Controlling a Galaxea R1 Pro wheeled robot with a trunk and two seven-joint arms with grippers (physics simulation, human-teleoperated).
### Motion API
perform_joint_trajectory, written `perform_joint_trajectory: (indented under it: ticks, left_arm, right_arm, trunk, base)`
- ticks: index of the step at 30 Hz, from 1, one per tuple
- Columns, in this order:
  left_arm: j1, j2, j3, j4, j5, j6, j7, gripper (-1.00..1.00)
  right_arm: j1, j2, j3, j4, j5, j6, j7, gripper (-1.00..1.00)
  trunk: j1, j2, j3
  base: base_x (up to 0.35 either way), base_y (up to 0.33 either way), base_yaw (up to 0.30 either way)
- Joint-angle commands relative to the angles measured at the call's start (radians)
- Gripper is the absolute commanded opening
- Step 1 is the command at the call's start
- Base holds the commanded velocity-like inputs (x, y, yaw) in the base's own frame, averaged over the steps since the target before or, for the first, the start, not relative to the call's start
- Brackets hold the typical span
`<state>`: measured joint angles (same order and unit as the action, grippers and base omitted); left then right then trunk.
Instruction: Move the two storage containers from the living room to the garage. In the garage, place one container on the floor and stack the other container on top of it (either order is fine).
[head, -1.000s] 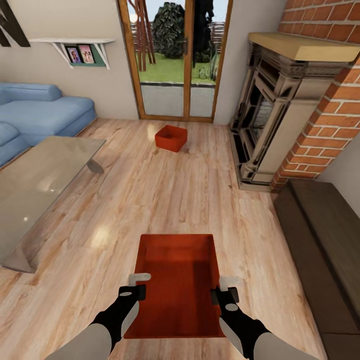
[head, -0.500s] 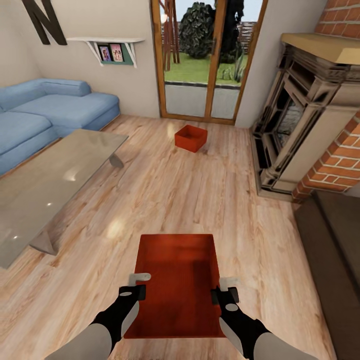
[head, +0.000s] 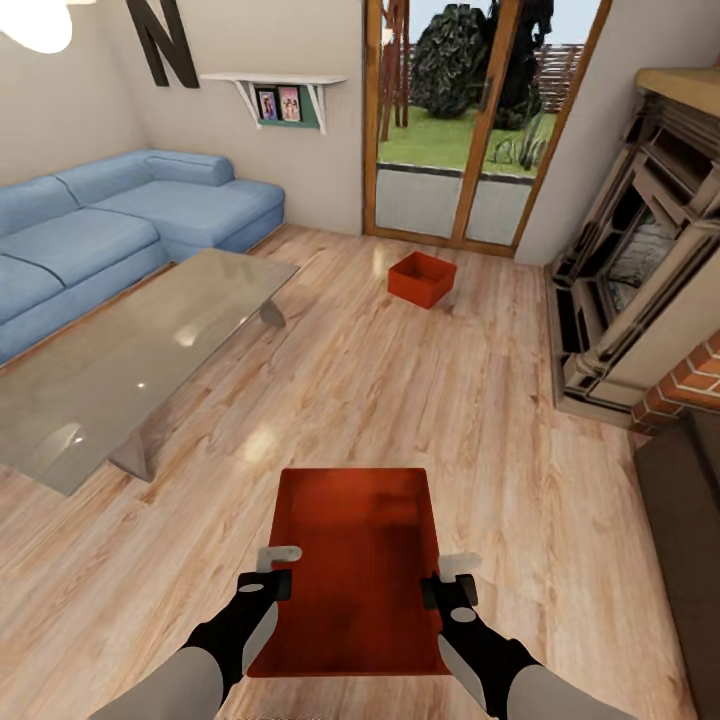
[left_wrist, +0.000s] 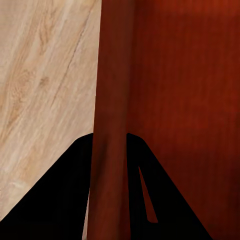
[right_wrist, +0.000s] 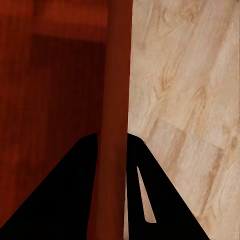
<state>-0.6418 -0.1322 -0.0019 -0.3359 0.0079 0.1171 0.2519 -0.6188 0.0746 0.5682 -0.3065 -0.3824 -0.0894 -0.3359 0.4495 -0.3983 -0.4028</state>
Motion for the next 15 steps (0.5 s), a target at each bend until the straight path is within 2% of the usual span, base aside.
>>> perform_joint_trajectory:
  ticks: [1, 15]
  left_arm:
    - [0.001, 0.004, 0.006, 0.000, -0.008, 0.009, 0.010, -1.00]
    - [0.001, 0.005, 0.006, 0.000, -0.008, 0.009, 0.013, -1.00]
  right_arm:
    - [-0.002, -0.001, -0.022, -0.002, 0.007, -0.009, -0.016, -1.00]
    - [-0.002, -0.001, -0.022, -0.002, 0.007, -0.009, -0.017, -1.00]
  trunk:
    - [0.000, -0.002, -0.001]
    - [0.000, -0.002, -0.001]
  base:
    - [0.000, 0.000, 0.269]
    - [0.000, 0.000, 0.263]
